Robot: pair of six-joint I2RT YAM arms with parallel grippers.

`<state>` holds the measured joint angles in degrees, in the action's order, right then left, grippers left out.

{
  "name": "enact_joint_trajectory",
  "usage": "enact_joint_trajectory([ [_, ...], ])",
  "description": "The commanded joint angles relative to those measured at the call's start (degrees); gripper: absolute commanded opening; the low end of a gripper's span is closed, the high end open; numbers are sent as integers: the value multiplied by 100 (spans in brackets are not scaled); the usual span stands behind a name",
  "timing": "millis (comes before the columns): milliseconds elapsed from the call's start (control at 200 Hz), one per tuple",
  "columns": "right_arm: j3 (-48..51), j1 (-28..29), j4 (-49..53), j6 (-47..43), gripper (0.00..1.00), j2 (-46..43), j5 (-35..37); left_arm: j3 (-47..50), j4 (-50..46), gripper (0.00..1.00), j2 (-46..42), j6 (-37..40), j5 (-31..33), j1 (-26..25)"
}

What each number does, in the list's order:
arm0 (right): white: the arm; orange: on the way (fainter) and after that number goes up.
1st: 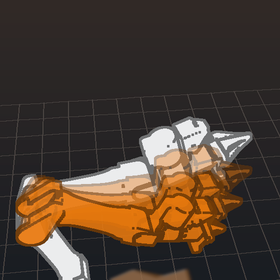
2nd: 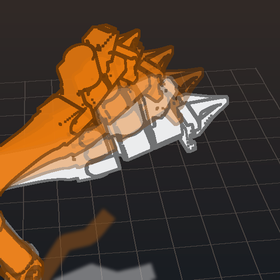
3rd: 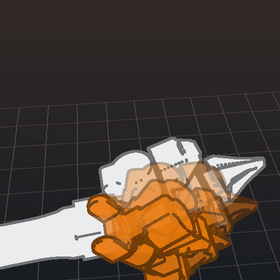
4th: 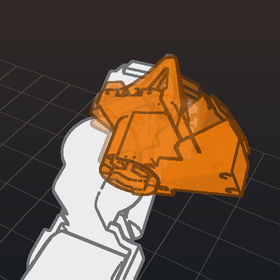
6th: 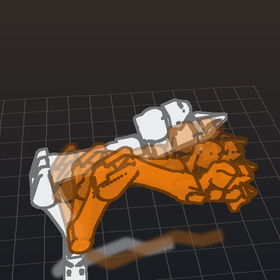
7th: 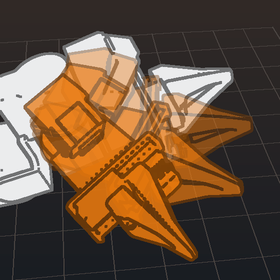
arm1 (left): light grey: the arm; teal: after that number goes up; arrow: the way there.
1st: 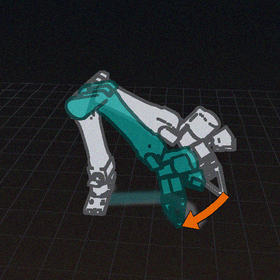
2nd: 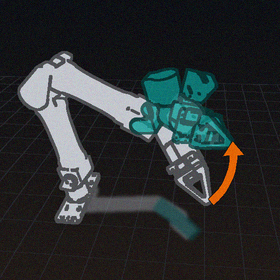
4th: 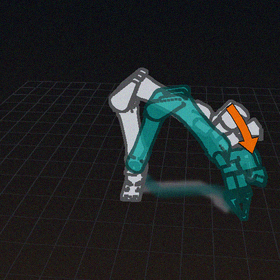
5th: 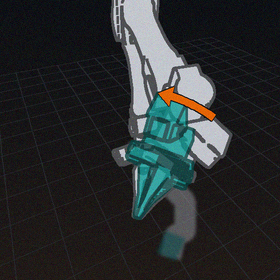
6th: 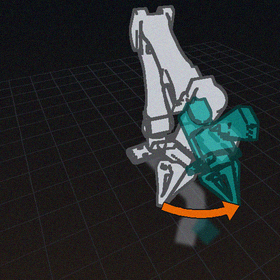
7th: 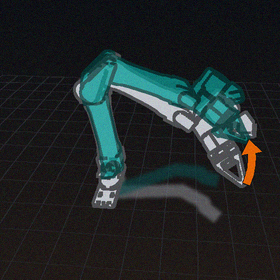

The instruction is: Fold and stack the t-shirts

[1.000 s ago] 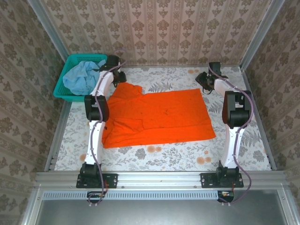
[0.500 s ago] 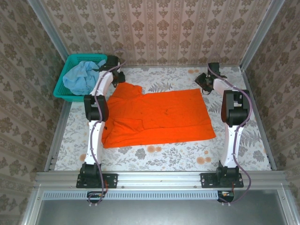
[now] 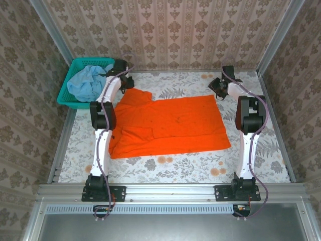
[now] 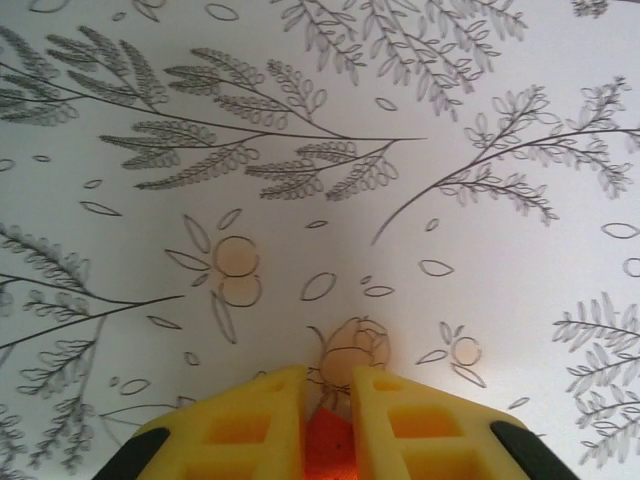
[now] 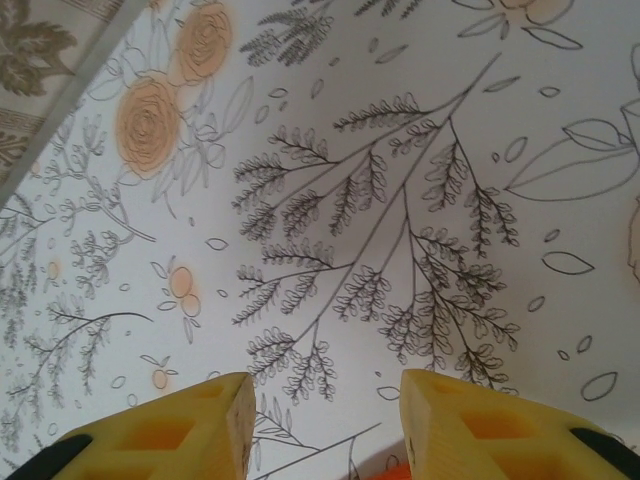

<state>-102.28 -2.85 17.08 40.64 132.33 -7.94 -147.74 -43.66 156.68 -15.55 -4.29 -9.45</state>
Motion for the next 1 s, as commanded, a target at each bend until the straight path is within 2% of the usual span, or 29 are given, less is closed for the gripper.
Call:
enact_joint_trajectory([
  [0, -187, -22, 269, -21, 45, 82, 109, 166, -125, 16, 60, -9, -542, -247],
  [260, -461, -49, 516, -18, 46, 260, 118, 228, -152, 6, 14, 46, -467, -276],
  [325, -564, -49, 574, -21, 47, 328, 111, 228, -136, 0, -7, 52, -435, -272],
  [625, -1605, -27, 1326, 5, 45, 977, 96, 375, 192, 0, -316, 61, -302, -265],
  [760, -1406, 29, 1319, -47, 43, 840, 264, 542, 451, 0, -520, 94, -301, -276],
  [995, -461, 21, 969, 67, 39, 305, 584, 755, 707, 0, -735, 149, -289, -303],
])
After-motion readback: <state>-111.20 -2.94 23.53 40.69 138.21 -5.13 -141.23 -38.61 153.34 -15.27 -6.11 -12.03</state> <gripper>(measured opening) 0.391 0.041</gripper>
